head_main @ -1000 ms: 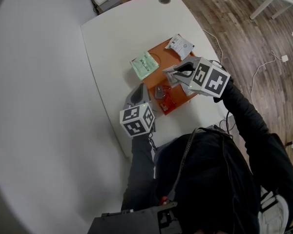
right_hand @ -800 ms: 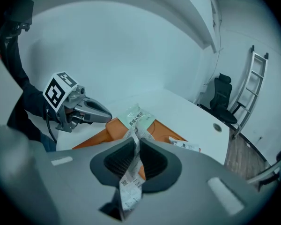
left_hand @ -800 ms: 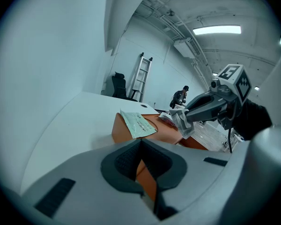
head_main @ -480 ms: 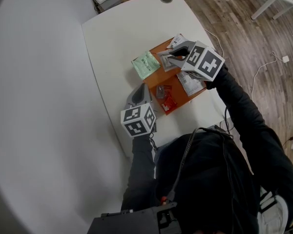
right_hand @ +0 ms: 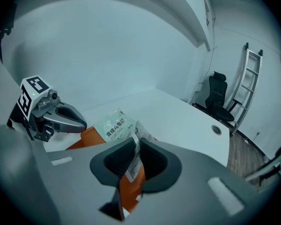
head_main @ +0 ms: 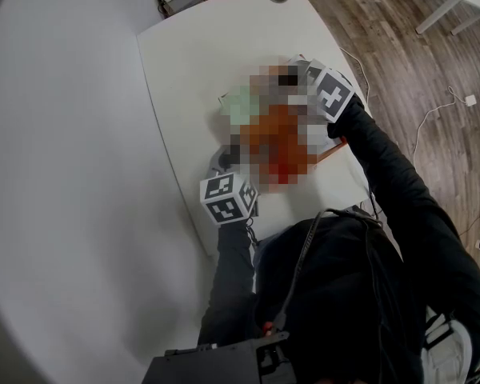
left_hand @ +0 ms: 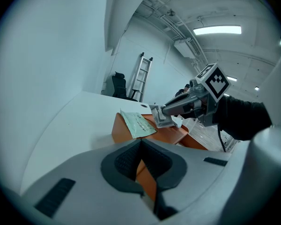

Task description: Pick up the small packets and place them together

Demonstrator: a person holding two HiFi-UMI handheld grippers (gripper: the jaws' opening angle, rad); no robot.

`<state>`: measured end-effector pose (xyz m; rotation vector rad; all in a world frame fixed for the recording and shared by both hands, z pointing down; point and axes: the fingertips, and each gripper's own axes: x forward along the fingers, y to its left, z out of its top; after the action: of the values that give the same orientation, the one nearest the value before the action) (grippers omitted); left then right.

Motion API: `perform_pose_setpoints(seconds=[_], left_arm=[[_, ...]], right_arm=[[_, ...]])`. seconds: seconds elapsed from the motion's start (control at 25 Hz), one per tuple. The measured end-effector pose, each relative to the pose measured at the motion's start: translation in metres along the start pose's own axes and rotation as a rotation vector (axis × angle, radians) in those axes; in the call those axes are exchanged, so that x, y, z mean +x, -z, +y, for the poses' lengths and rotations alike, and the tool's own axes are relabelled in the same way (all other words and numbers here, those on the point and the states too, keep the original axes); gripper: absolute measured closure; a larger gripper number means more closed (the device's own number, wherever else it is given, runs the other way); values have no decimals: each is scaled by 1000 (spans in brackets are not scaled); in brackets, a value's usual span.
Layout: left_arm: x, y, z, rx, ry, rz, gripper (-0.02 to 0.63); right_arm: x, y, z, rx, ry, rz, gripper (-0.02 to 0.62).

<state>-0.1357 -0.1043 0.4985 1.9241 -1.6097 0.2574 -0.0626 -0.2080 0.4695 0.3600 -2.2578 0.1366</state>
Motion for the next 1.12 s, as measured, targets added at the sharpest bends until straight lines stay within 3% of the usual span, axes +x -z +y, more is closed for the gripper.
perform_pose_setpoints(seconds=[0.44,0.68,0.96,1.12], left_arm=[[-1,-1,0,1,-5,1,604],[0,0,1,1,-10,-1,604],[-1,1,2,-3,-8,-3,604],[-1,1,1,-4,-7,-4,604]], right_arm=[[16,8,-12,33,14,16,548],[16,10,-11,33,-9,15,504],[-7,1,-9,19,11,-29,476],[-29,-2,13,-24,-30,-46,476]])
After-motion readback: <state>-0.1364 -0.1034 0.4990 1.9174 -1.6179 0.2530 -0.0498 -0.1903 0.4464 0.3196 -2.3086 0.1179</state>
